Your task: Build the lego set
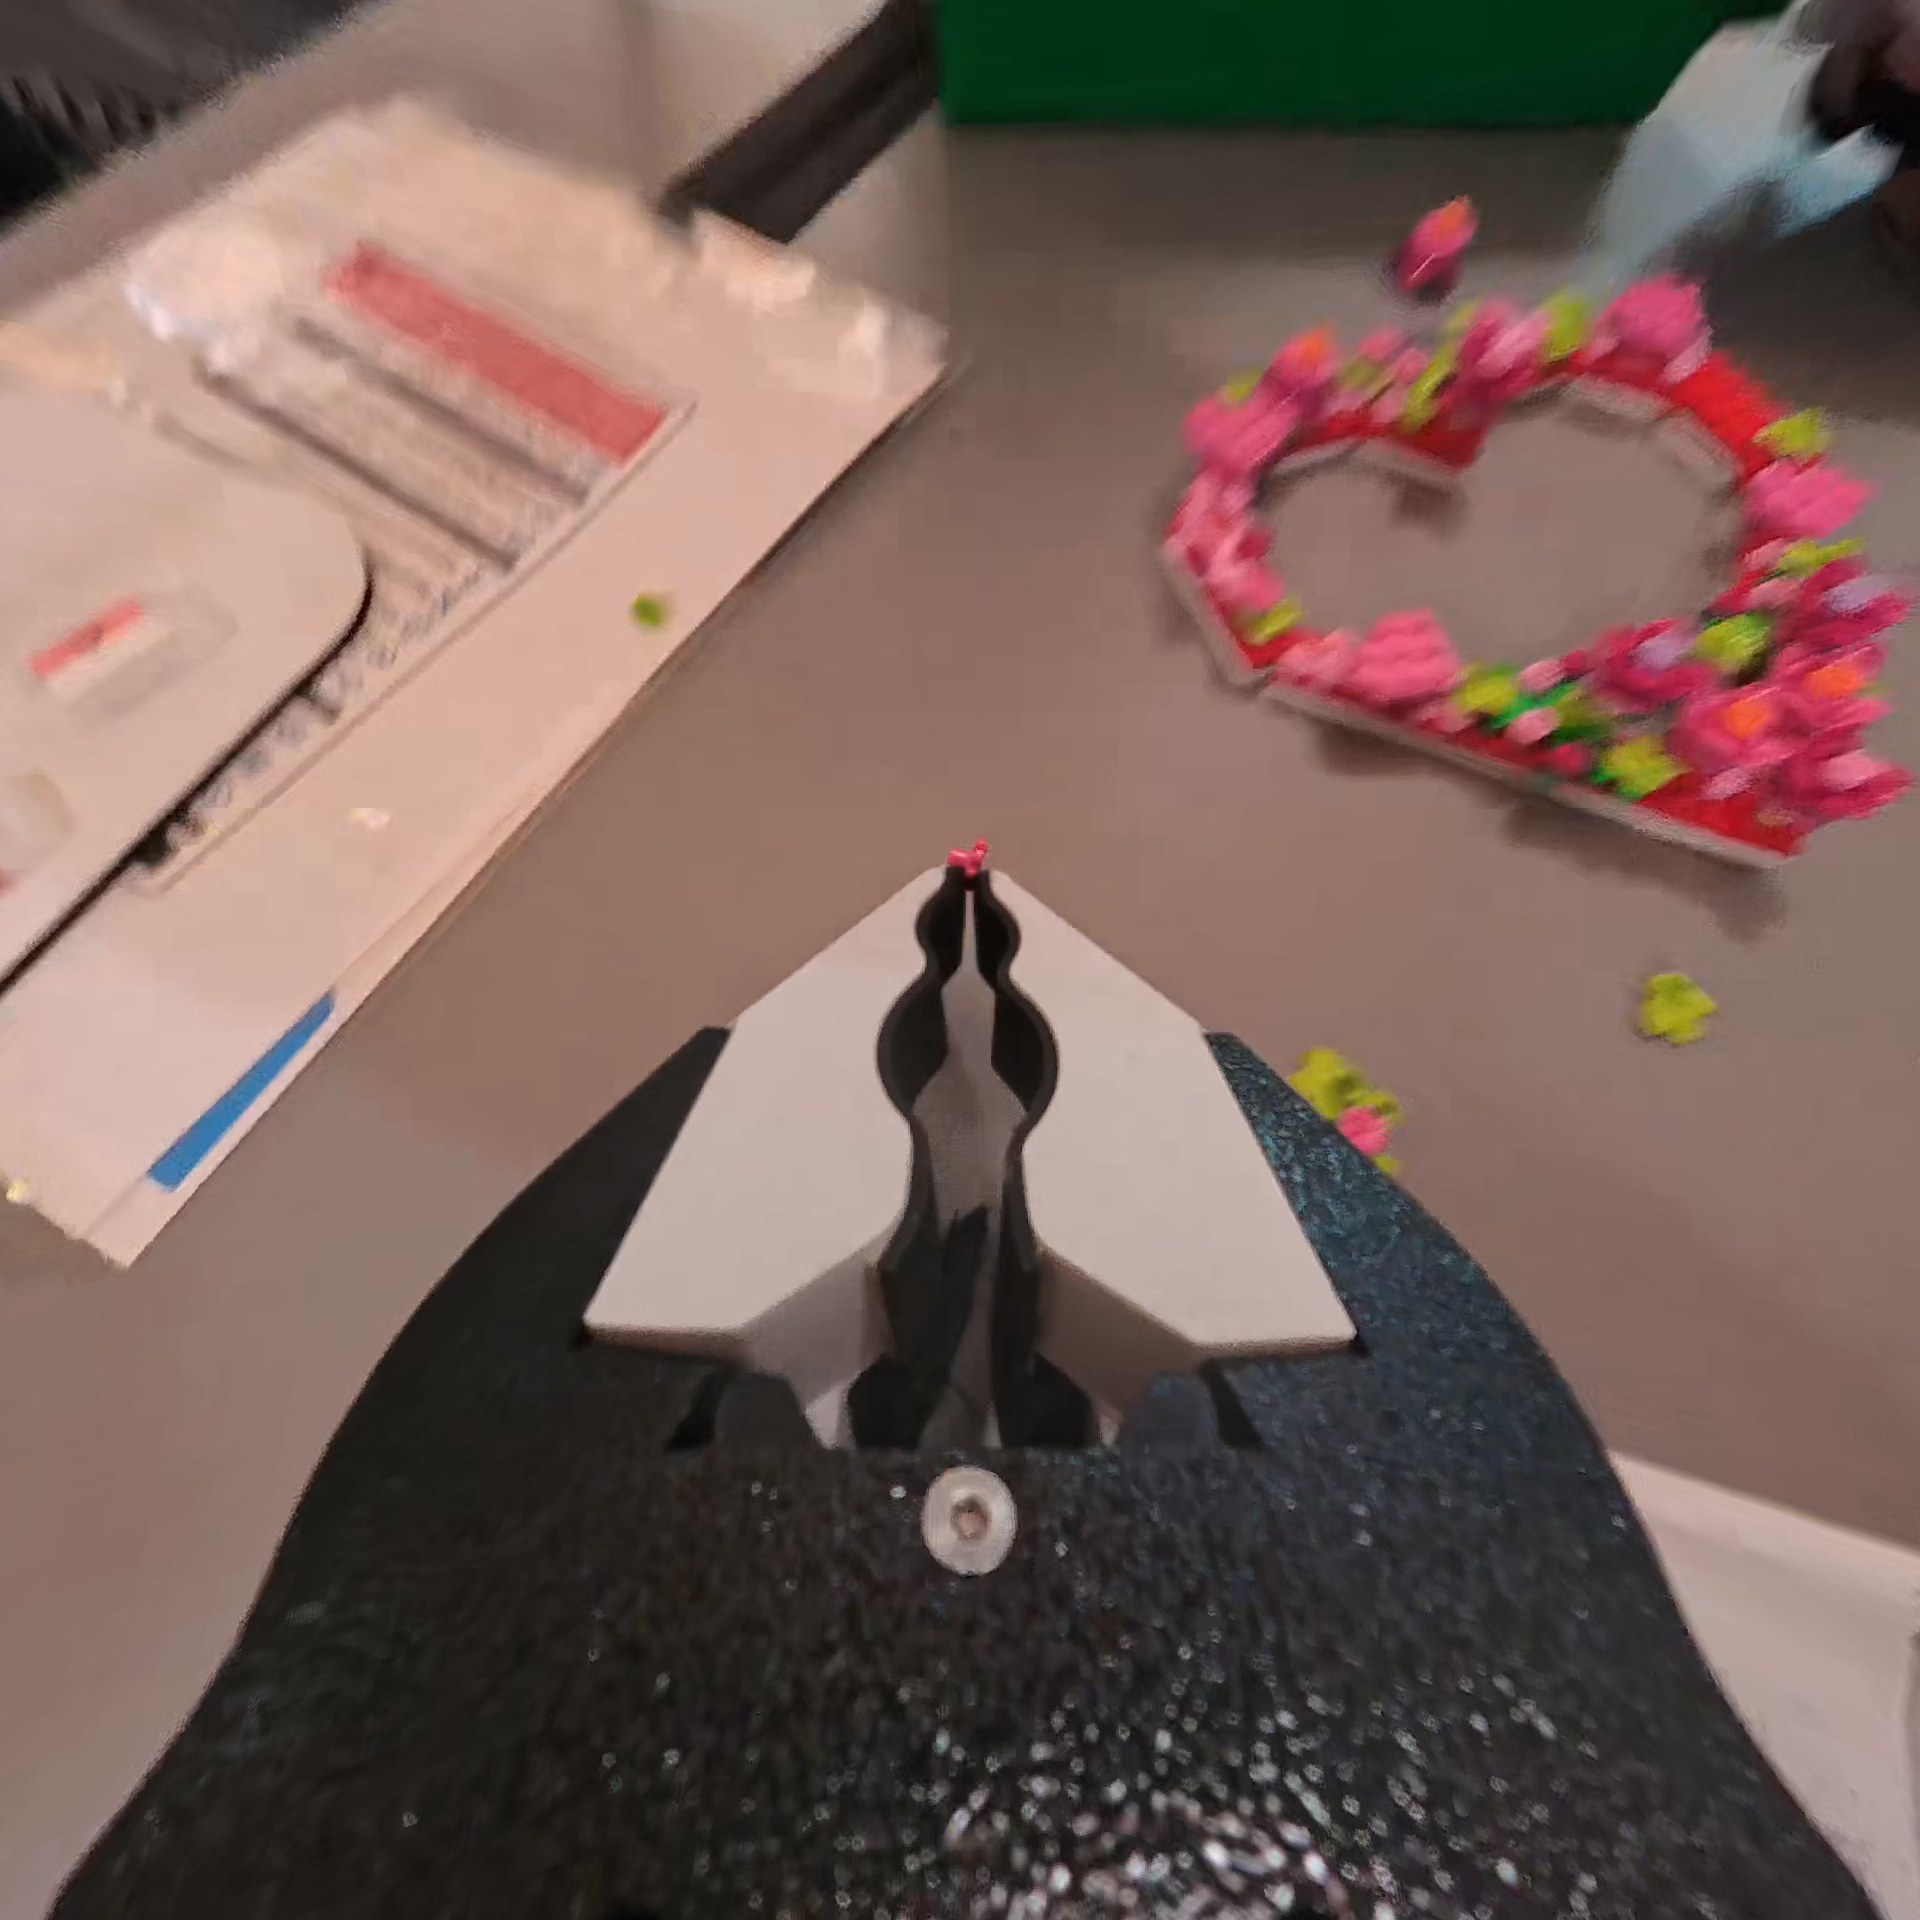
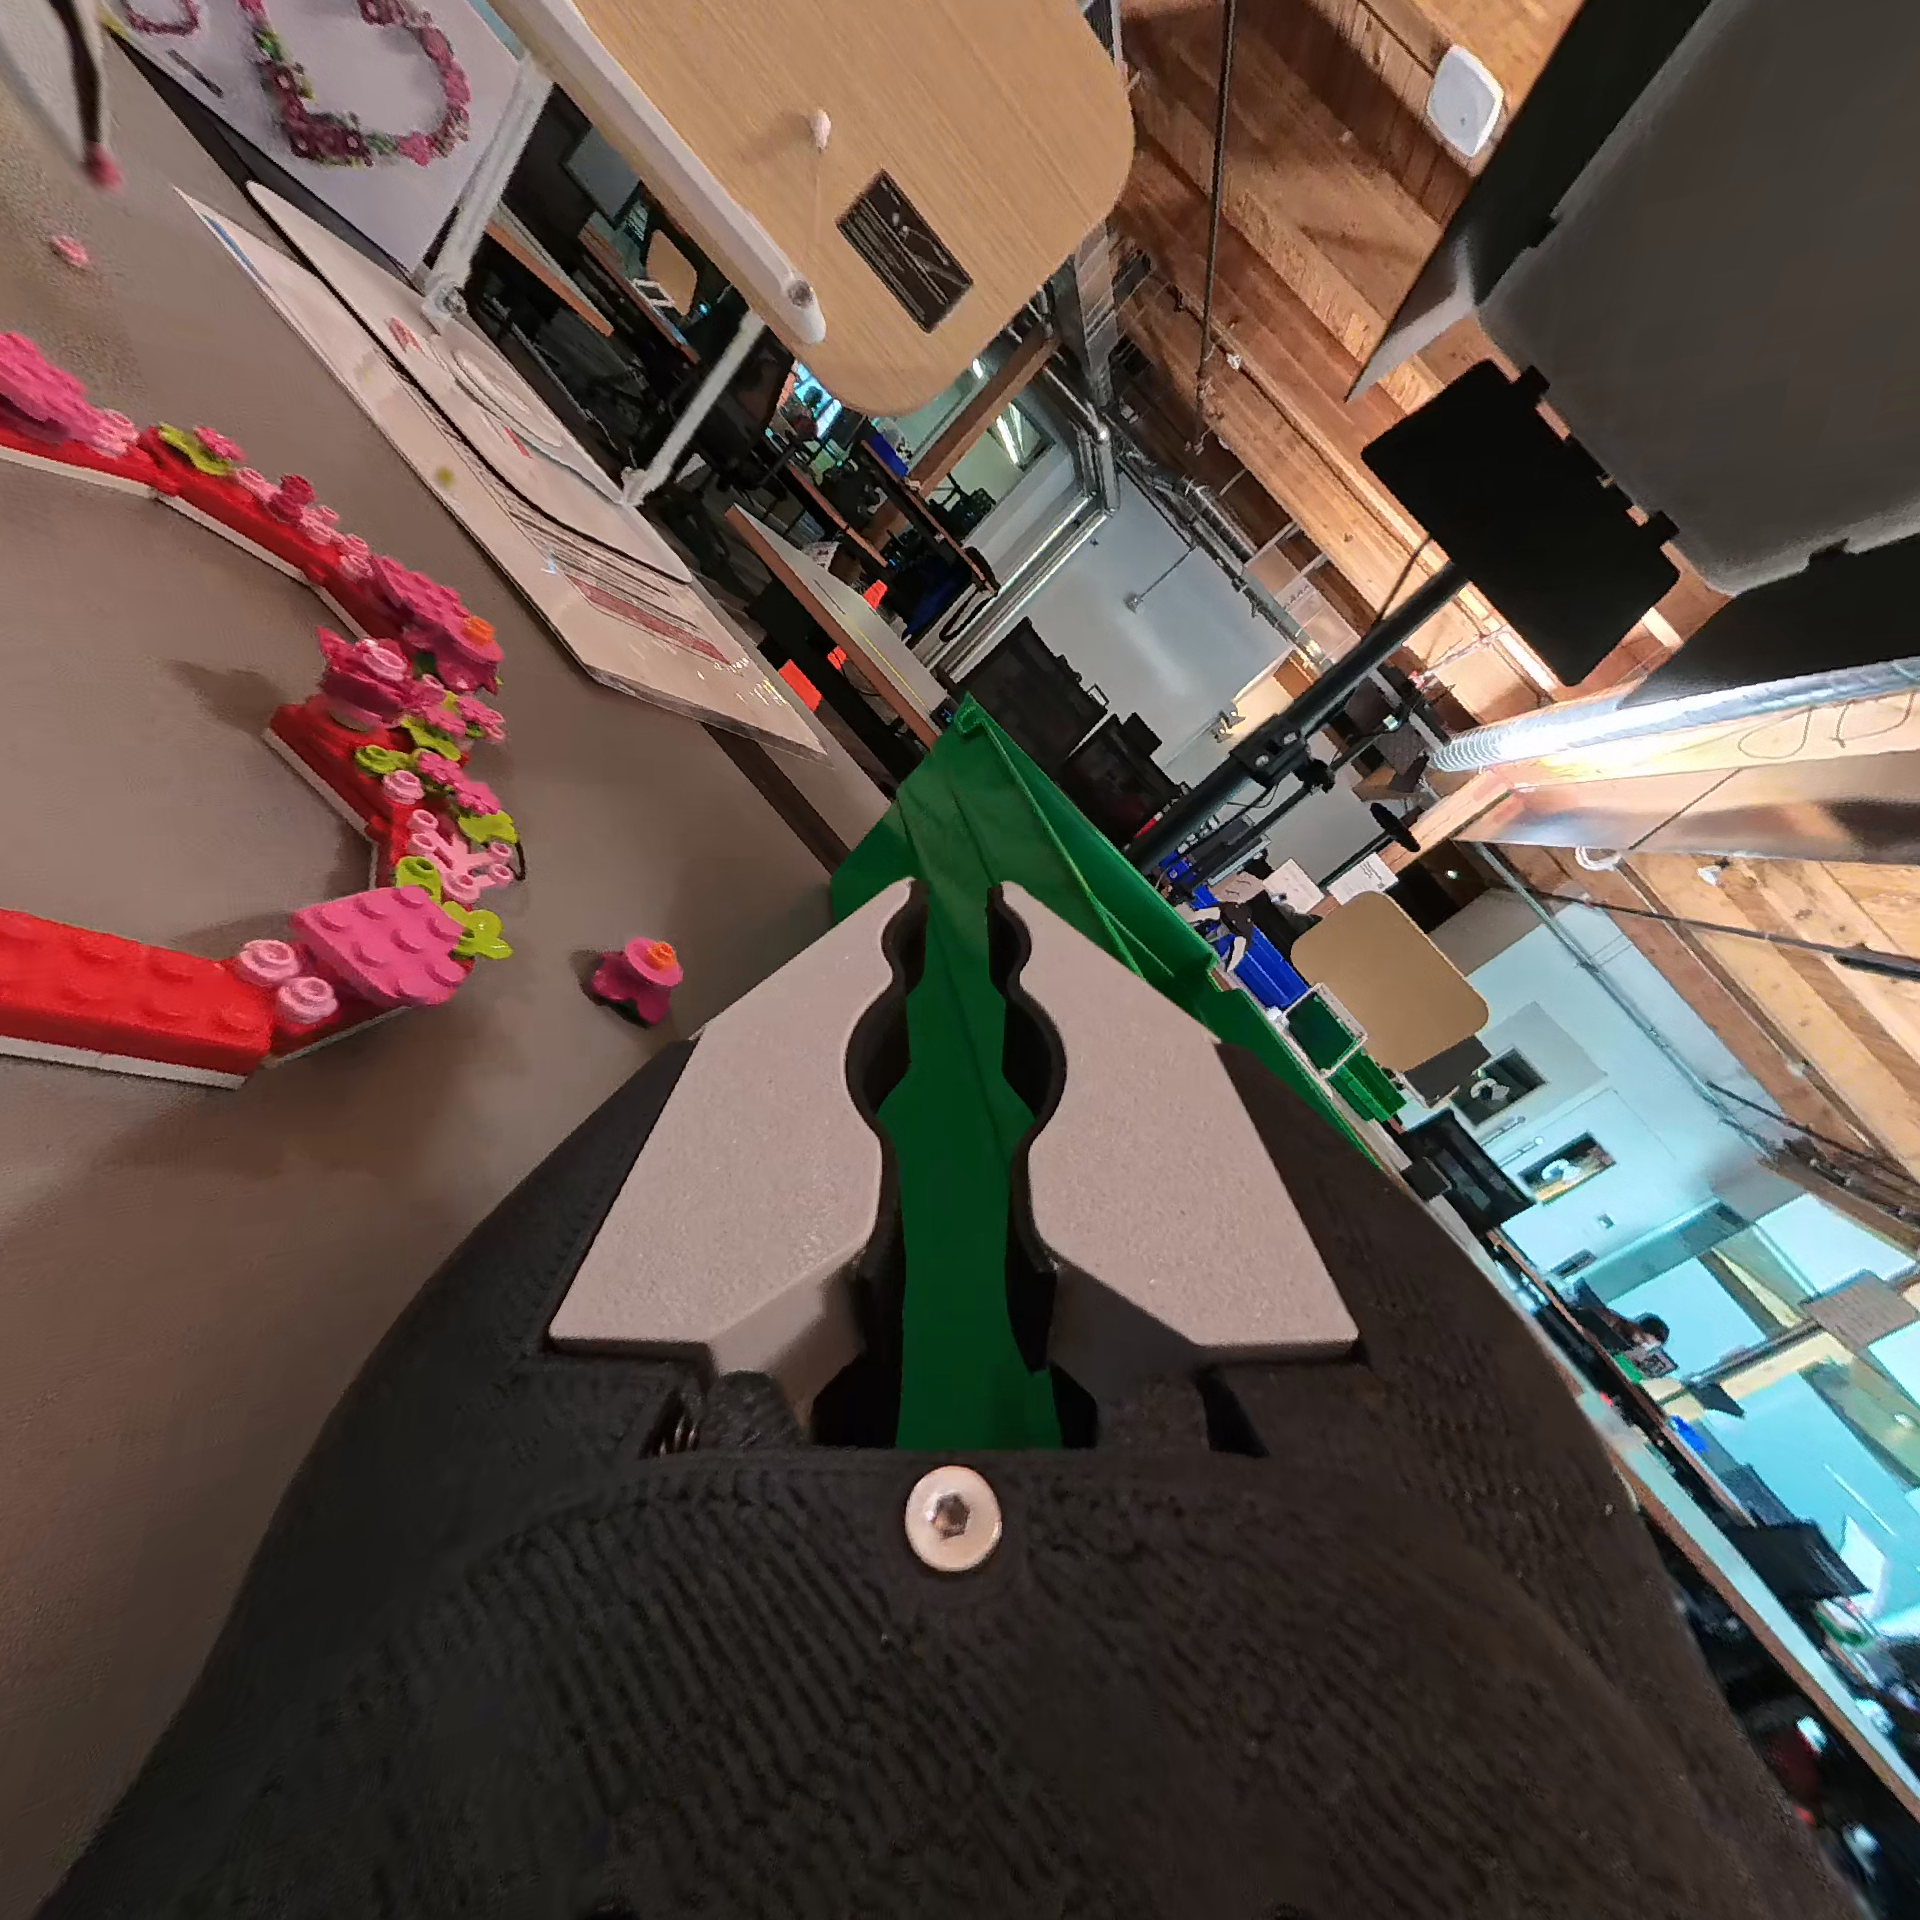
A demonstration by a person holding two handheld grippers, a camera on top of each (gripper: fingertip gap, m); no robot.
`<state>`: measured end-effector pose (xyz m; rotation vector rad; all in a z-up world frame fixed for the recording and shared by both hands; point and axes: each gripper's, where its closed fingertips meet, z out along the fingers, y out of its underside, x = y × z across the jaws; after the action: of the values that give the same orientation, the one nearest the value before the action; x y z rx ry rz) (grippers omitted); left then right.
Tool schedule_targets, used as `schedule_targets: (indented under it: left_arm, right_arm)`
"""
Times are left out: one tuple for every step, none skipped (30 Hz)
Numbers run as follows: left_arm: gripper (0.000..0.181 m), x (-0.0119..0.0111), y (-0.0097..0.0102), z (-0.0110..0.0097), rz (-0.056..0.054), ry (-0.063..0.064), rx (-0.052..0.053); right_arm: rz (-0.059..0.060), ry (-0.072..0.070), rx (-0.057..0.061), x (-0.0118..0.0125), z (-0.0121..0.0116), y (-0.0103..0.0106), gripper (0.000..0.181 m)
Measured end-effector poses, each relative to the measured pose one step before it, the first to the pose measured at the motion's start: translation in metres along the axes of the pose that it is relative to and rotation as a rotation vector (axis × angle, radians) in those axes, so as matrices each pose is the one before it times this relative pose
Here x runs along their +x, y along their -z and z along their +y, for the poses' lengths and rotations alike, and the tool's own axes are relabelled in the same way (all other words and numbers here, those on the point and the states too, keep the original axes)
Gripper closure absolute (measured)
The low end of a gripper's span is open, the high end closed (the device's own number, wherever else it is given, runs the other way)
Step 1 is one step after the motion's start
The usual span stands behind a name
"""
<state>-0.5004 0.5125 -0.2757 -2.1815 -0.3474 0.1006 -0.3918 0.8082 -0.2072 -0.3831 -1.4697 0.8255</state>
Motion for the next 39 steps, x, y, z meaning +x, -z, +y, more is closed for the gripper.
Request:
schedule_targets:
  left_arm:
    - [0.181, 0.01118, 0.00203, -0.01077, -0.0002, -0.013, 0.037]
    - [0.181, 0.00748, 0.0015, -0.00814, -0.0238, -0.0213, 0.0159]
    - [0.181, 0.00803, 0.00155, -0.00804, -0.019, -0.0191, 0.0172]
    - [0.181, 0.01098, 0.00161, -0.01053, -0.001, -0.0017, 0.0338]
    - [0.181, 0.01396, 0.00113, -0.01152, 0.0188, 0.0196, 0.0388]
    - [0.181, 0.01647, -0.00008, -0.01144, 0.0321, 0.0397, 0.0406]
    - [0.181, 0.0161, -0.00174, -0.01003, 0.0297, 0.0492, 0.0375]
    - [0.181, 0.01661, -0.00341, -0.00661, 0.0356, 0.0552, 0.0266]
    - [0.181, 0.01736, -0.0048, -0.00364, 0.0463, 0.0616, 0.019]
    - [0.181, 0.01721, -0.006, 0.00021, 0.0585, 0.0573, 0.0047]
    - [0.181, 0.0155, -0.00686, 0.00363, 0.0641, 0.047, -0.0116]
    - [0.181, 0.01066, -0.00684, 0.00493, 0.0504, 0.0443, -0.0161]
    - [0.181, 0.00833, -0.00638, 0.00557, 0.0492, 0.0452, -0.0216]
    - [0.181, 0.00611, -0.00579, 0.00626, 0.0453, 0.0475, -0.0291]
    - [0.181, 0.00346, -0.00506, 0.00602, 0.0334, 0.0424, -0.031]
    - [0.181, 0.00179, -0.00428, 0.00523, 0.0228, 0.0323, -0.0277]
    - [0.181, 0.00214, -0.00394, 0.00576, 0.0231, 0.0261, -0.0331]
    - [0.181, 0.00192, -0.00378, 0.00541, 0.0205, 0.0248, -0.0323]
    - [0.181, 0.0024, -0.00363, 0.00433, 0.0219, 0.024, -0.0248]
    - [0.181, 0.00278, -0.00347, 0.00447, 0.0243, 0.0245, -0.0261]
    - [0.181, 0.00147, -0.00341, 0.0042, 0.0157, 0.0192, -0.0246]
    - [0.181, 0.00026, -0.00326, 0.00423, 0.006, 0.0096, -0.0242]
    - [0.181, 0.00037, -0.0031, 0.0039, 0.0041, 0.0071, -0.0224]
    - [0.181, 0.00138, -0.00283, 0.00279, 0.0089, 0.0089, -0.0158]
    - [0.181, 0.00207, -0.00272, 0.00194, 0.0129, 0.0099, -0.0111]
    - [0.181, 0.00129, -0.00261, 0.00086, 0.0086, 0.0124, -0.0038]
    - [0.181, 0.0012, -0.00246, 0.00066, 0.0091, 0.0103, -0.0025]
    - [0.181, 0.00098, -0.00211, 0.00058, 0.0082, 0.0109, -0.0013]
    - [0.181, 0.00071, -0.00167, -0.00003, 0.0064, 0.0091, 0.0023]
    - [0.181, 0.0008, -0.00112, 0.00018, 0.0071, 0.0073, -0.0004]
    - [0.181, 0.00049, -0.00053, -0.00011, 0.0049, 0.0062, 0.0016]
    - [0.181, -0.00011, -0.00016, -0.00066, 0.0013, 0.0057, 0.0046]
    - [0.181, 0.00017, 0.00023, -0.0006, 0.0034, 0.0051, 0.005]
    - [0.181, 0.00033, 0.00033, -0.00061, 0.0051, 0.0079, 0.0051]
    - [0.181, 0.00034, 0.00033, -0.00064, 0.0036, 0.0071, 0.0059]
    - [0.181, 0.00007, 0.00037, -0.00003, 0.001, 0.0026, 0.0023]
    - [0.181, -0.0001, 0.00016, 0.0003, 0.0002, 0.0016, 0.0001]
    - [0.181, 0.00028, -0.00009, 0.0003, 0.0037, 0.0045, -0.0005]
    - [0.181, 0.00028, -0.00013, 0.00037, 0.0033, 0.0046, -0.0006]
  right_arm:
    - [-0.0054, 0.0098, 0.005, -0.00161, -0.00121, 0.00008, 0.171]
    - [-0.0036, 0.0066, 0.003, -0.00127, -0.00089, 0.00005, 0.171]
    - [-0.0013, 0.0049, 0.0063, -0.00071, -0.00166, 0.0004, 0.171]
    - [0.0011, 0.0064, 0.0128, -0.0006, -0.00311, 0.00102, 0.171]
    - [-0.0012, 0.0156, 0.0193, -0.00172, -0.00523, 0.00153, 0.171]
    - [-0.008, 0.037, 0.0247, -0.00427, -0.00764, 0.00177, 0.171]
    - [-0.0219, 0.0615, 0.029, -0.00878, -0.01009, 0.00142, 0.17]
    - [-0.0297, 0.0732, 0.0273, -0.01199, -0.01172, 0.00067, 0.17]
    - [-0.0341, 0.0738, 0.0317, -0.01335, -0.01456, -0.00012, 0.17]
    - [-0.0247, 0.0745, 0.0437, -0.01131, -0.01836, -0.00029, 0.171]
    - [-0.0159, 0.0728, 0.0538, -0.00857, -0.02138, 0.00017, 0.17]
    - [-0.0145, 0.0693, 0.0583, -0.00684, -0.0219, 0.00051, 0.17]
    - [-0.0189, 0.0706, 0.0518, -0.00655, -0.0199, 0.00057, 0.17]
    - [-0.0086, 0.0769, 0.0351, -0.00447, -0.01585, 0.00014, 0.17]
    - [-0.0015, 0.0758, 0.0234, -0.00303, -0.01216, 0.00007, 0.17]
    - [-0.0024, 0.0693, 0.0175, -0.00226, -0.00908, 0.0, 0.171]
    - [0.0055, 0.0593, 0.0133, -0.00059, -0.00661, -0.00003, 0.171]
    - [0.0011, 0.0504, 0.0055, -0.00105, -0.00324, -0.00034, 0.171]
    - [-0.0067, 0.0457, -0.0039, -0.00253, -0.0001, -0.00083, 0.17]
    - [-0.0015, 0.041, -0.0068, -0.00223, 0.00114, -0.00048, 0.17]
    - [-0.0022, 0.0381, -0.005, -0.00235, 0.00128, -0.00017, 0.169]
    - [-0.0046, 0.0291, -0.0051, -0.0022, 0.00116, -0.00019, 0.168]
    - [0.0016, 0.0185, -0.0018, -0.00067, 0.00031, -0.00016, 0.166]
    - [-0.0022, 0.0112, 0.0012, -0.00062, -0.00038, -0.00006, 0.166]
    - [-0.0014, 0.0027, 0.0035, -0.00006, -0.0008, 0.00007, 0.165]
    - [0.002, 0.001, 0.0027, 0.00042, -0.00049, 0.0001, 0.164]
    - [-0.0006, 0.0009, 0.0013, -0.00007, -0.00005, 0.00004, 0.164]
    - [-0.0052, 0.0002, 0.0022, -0.00094, 0.00007, 0.00012, 0.165]
    - [-0.0056, 0.0001, 0.0042, -0.00097, 0.00005, 0.00045, 0.166]
    - [-0.0006, 0.0009, 0.0035, -0.00013, -0.00003, 0.00073, 0.169]
    - [0.005, 0.0032, 0.0014, 0.00093, 0.00022, 0.0008, 0.171]
    - [0.0023, 0.0043, 0.0014, 0.00058, 0.00004, 0.00067, 0.172]
    - [0.0023, 0.0025, 0.0008, 0.00053, 0.00023, 0.00063, 0.173]
    - [0.0026, 0.0018, 0.0012, 0.00056, 0.00003, 0.00033, 0.173]
    - [0.0038, 0.0018, 0.0012, 0.00074, -0.00004, 0.00026, 0.173]
    - [0.0026, 0.0016, 0.0007, 0.00049, -0.00008, 0.00023, 0.174]
    - [0.0049, 0.0013, 0.0017, 0.00092, -0.00024, 0.00023, 0.176]
    - [0.0009, 0.0011, 0.0018, 0.00029, -0.00036, 0.0003, 0.176]
    - [0.0007, 0.0007, 0.0026, 0.0003, -0.00037, 0.0003, 0.177]
